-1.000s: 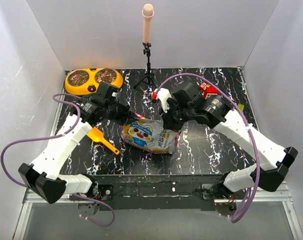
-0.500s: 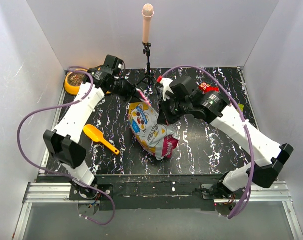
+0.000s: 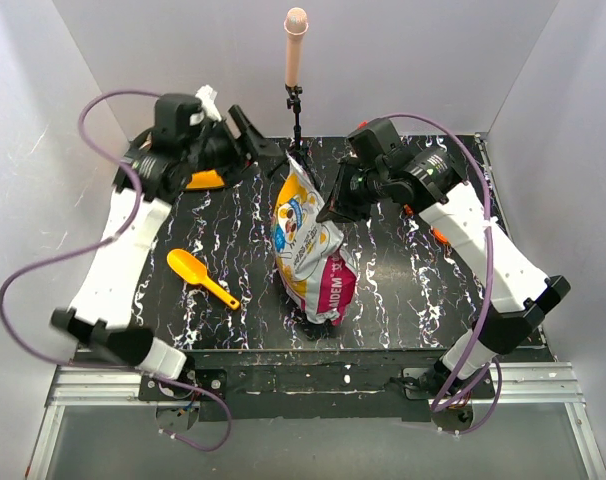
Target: Serve the pet food
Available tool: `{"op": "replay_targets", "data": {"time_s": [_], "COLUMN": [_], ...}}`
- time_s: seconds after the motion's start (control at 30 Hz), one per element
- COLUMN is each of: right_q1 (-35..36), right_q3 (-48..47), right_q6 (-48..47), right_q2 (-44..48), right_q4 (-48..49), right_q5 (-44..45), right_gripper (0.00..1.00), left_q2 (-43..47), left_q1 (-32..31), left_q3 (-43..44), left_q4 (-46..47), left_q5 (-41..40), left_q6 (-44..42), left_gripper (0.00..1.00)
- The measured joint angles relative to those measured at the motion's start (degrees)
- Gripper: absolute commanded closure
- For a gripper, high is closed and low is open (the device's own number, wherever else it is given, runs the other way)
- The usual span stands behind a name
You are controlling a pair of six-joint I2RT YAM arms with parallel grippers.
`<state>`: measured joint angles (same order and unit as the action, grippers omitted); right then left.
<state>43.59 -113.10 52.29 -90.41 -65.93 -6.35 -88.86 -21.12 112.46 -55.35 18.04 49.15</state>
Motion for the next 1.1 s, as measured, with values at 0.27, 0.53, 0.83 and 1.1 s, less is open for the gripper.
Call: {"op": "replay_targets", "data": {"time_s": [0.27, 0.53, 0.83, 1.1], "right_q1": [5.9, 13.4, 16.9, 14.2], "right_q3": [-2.7, -12.3, -1.5, 1.9], "right_q6": [5.8, 10.6, 12.9, 12.6], "right_q2": [-2.2, -13.9, -10.1, -8.0], "right_q4": [-0.7, 0.5, 10.9, 13.7], "right_q5": [8.2, 9.6, 12.8, 8.7], "right_gripper": [0.99, 0.99, 0.99, 0.99], "left_q2": [18.9, 21.8, 27.2, 31.7], "left_q1": [-0.1, -0.1, -0.1, 0.0], "left_q3": [-13.1, -12.5, -21.4, -31.2], "left_q4": [0.4, -10.2, -15.8, -4.3], "left_q5": [4.0, 2.5, -4.2, 1.9], "left_q6": [-7.8, -15.3, -3.9, -5.9], "left_gripper": [0.35, 0.33, 0.35, 0.29]}}
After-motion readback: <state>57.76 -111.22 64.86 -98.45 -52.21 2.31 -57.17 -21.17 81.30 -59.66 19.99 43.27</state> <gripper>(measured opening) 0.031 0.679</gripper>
